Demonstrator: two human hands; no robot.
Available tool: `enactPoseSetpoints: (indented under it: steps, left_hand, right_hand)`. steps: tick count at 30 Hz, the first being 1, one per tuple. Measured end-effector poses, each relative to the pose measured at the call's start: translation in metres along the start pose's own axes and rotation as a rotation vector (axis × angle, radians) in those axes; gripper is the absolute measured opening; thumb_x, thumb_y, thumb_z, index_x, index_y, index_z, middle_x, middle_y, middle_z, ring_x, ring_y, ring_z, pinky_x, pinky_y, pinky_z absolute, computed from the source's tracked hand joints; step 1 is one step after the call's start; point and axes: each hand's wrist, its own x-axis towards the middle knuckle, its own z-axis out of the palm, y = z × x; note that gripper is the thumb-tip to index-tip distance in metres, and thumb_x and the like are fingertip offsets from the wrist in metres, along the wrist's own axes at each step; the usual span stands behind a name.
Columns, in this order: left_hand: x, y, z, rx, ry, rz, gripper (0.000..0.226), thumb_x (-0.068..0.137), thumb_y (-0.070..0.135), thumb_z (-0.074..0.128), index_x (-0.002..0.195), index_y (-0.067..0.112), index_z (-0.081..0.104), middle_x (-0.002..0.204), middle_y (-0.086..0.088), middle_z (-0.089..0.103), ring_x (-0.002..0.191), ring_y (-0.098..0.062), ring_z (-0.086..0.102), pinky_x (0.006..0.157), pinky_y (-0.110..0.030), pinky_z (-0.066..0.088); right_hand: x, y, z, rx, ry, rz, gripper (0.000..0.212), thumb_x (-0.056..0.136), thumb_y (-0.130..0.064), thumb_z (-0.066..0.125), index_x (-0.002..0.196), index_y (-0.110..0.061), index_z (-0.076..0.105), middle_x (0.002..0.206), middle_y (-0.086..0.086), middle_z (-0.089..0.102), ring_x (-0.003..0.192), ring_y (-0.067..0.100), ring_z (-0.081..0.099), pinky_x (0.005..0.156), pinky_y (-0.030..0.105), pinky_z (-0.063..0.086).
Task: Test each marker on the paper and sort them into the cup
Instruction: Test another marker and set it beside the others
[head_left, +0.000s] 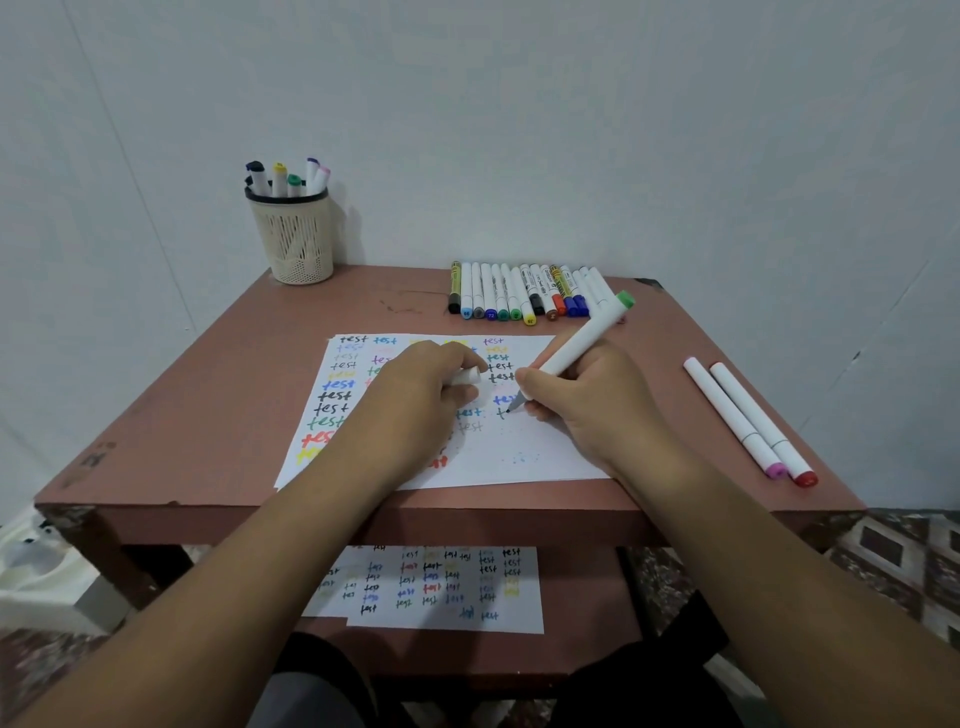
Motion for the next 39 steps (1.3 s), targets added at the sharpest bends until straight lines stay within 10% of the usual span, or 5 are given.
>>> enactPoseSetpoints:
  steps: [12, 34, 39]
  left_hand:
    - [0.0009, -0.0025, 0.0018, -0.004, -0.01, -0.015, 0.031, 0.1, 0.02, 0.059, 0.13, 0.027, 0.062, 0.129, 0.002, 0.06, 0.116, -0.017, 0.054, 0.098, -0.034, 0.043]
    - [-0.001, -0.0067, 0.002, -0.03, -0.013, 0.028, 0.015, 0.092, 0.029, 0.07, 0.105, 0.035, 0.068, 0.101, 0.01, 0.061, 0.083, -0.001, 0.051, 0.072, -0.017, 0.037]
    - [-0.0003, -0.0052, 0.0022, -0.024, -0.011, 0.03, 0.02, 0.092, 0.03, 0.07, 0.112, 0.032, 0.069, 0.103, 0.008, 0.059, 0.085, -0.006, 0.051, 0.074, -0.026, 0.036]
  right_hand:
    - [0.0012, 0.0012, -0.0021, -0.018, 0.07, 0.004, 0.013, 0.09, -0.019, 0.078, 0.087, -0.012, 0.068, 0.079, 0.013, 0.074, 0.081, 0.036, 0.075, 0.077, 0.057, 0.064]
    - [-0.0007, 0.0021, -0.0013, -0.086, 0.122, -0.005, 0.011, 0.087, -0.022, 0.076, 0.084, -0.021, 0.065, 0.079, 0.007, 0.071, 0.082, 0.034, 0.073, 0.072, 0.06, 0.062]
    - [-0.0058, -0.0028, -0.0057, 0.229, 0.073, -0.097, 0.009, 0.09, -0.009, 0.079, 0.091, -0.003, 0.073, 0.082, 0.014, 0.076, 0.079, 0.028, 0.076, 0.08, 0.046, 0.065]
